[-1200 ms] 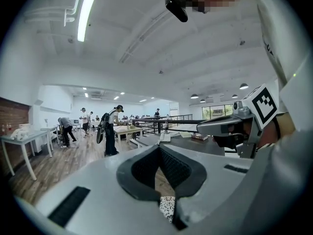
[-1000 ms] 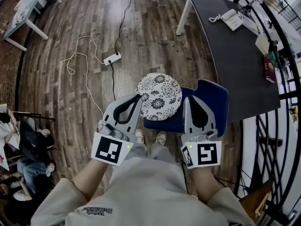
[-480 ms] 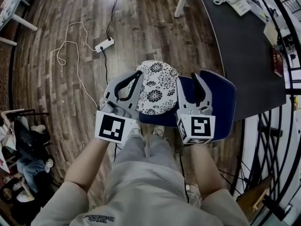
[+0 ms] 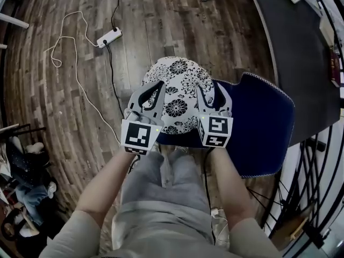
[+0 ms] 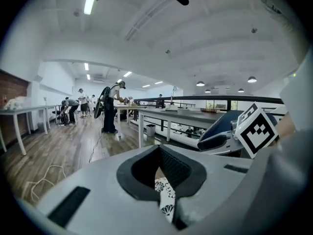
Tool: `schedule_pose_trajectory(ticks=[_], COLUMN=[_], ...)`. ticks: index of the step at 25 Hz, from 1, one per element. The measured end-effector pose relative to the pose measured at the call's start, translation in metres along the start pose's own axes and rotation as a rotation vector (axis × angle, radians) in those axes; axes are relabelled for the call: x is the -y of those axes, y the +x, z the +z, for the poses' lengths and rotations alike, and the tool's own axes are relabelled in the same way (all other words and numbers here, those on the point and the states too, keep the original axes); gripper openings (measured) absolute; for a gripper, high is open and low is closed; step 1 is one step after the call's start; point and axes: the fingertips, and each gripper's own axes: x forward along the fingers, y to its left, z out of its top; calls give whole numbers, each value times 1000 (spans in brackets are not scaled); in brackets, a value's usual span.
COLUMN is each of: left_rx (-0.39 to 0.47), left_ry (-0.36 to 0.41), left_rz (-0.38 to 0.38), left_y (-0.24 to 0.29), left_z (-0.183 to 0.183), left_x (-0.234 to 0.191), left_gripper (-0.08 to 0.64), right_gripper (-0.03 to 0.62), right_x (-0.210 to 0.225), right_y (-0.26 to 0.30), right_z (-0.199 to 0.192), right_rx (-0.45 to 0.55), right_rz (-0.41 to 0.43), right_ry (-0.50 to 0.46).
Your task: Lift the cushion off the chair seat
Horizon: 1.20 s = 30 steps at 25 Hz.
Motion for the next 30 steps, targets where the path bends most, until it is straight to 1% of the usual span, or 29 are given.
schedule_pose_trajectory(ticks=[1,3,5,8,11,13,15,17,20,22,25,27,28,29,30], left_rx=[-16,-64,-118,-187,-255,-294,-322,-331,-359,-380,-391,-389,-388,-388,-385], left_ry=[-1,29,43,1,-37,-45,-61,-100,-139,-145,-129,-127,-129,-133,-140], left_rz=[6,21,20,8,-28,-49,-56,-46,-8,1,-4,6,18,32,46], left_y=[9,27,43,61,73,79,81,80,71,65,61,60,59,56,54], left_z=[-20,-63,-105,-159,-210,-240,-264,-277,-290,-296,-296,-290,-286,-281,-275], left_x=[-2,-4,-2,4,14,19,23,24,14,10,9,5,1,-4,-8], left_gripper=[5,5,5,5,5,5,5,5,5,5,5,5,5,5,5], right_gripper=[212,213,233,253,261,265,265,265,265,258,233,193,154,94,9], right_x=[-1,-3,-2,1,-1,-4,-5,-1,-2,-7,-7,-6,-6,-7,-8], right_y=[12,36,58,84,100,108,110,110,111,111,111,110,108,107,105], right_z=[-20,-60,-98,-146,-185,-211,-240,-264,-272,-271,-268,-267,-265,-262,-258], right_rx=[-31,-92,-150,-227,-303,-361,-440,-512,-524,-529,-552,-584,-598,-607,-611], right_rz=[8,21,32,51,64,68,67,59,43,42,46,42,41,42,43], right_ry=[-6,-9,3,12,2,-3,-15,-46,-49,-55,-49,-34,-26,-21,-19])
